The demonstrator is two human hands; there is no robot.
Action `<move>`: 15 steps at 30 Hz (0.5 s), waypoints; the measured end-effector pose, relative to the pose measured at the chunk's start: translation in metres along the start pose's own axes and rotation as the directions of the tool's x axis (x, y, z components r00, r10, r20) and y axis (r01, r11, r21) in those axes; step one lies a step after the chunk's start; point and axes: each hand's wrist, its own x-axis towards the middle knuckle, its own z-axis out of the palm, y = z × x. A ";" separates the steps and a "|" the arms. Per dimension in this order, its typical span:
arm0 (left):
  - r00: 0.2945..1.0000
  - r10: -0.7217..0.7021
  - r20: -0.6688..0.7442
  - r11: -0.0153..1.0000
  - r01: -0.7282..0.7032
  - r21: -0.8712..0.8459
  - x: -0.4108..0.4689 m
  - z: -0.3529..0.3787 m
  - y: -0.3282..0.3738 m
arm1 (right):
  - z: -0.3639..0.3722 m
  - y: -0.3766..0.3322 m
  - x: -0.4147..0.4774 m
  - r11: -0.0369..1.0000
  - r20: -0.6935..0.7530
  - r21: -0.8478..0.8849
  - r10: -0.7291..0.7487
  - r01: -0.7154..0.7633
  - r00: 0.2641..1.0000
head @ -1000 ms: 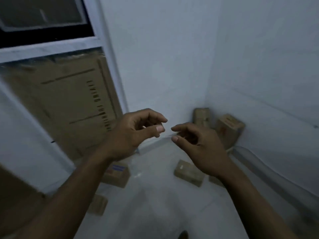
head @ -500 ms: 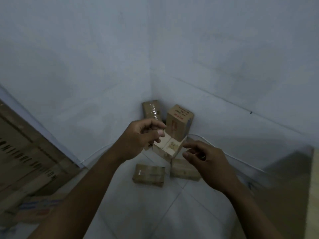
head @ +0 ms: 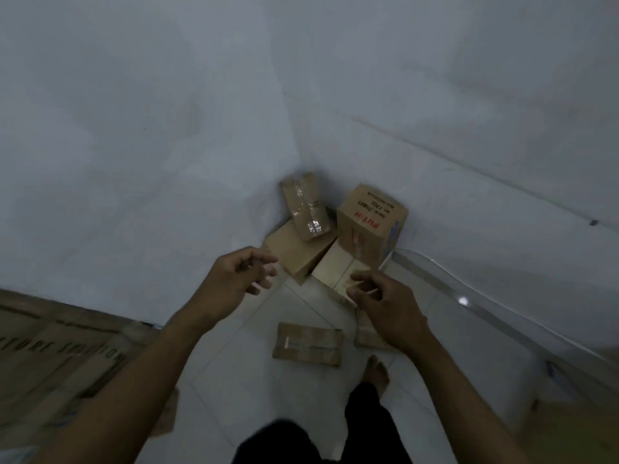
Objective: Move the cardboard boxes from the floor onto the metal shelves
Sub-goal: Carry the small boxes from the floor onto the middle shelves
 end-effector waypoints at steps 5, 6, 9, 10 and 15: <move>0.987 -0.152 -0.058 0.987 0.155 0.052 0.067 -0.017 -0.039 | 0.033 0.037 0.078 0.992 0.104 0.062 0.107 -0.113 0.989; 0.983 -0.175 -0.057 0.982 0.178 0.066 0.083 -0.018 -0.049 | 0.040 0.044 0.090 0.988 0.115 0.072 0.126 -0.135 0.985; 0.966 -0.257 -0.028 0.957 0.258 0.135 0.133 -0.026 -0.086 | 0.067 0.067 0.124 0.969 0.150 0.105 0.205 -0.222 0.967; 0.959 -0.282 -0.012 0.945 0.280 0.166 0.150 -0.030 -0.100 | 0.076 0.075 0.136 0.958 0.151 0.122 0.239 -0.258 0.959; 0.922 -0.384 0.045 0.900 0.363 0.241 0.253 -0.058 -0.182 | 0.134 0.116 0.213 0.911 0.100 0.160 0.368 -0.380 0.924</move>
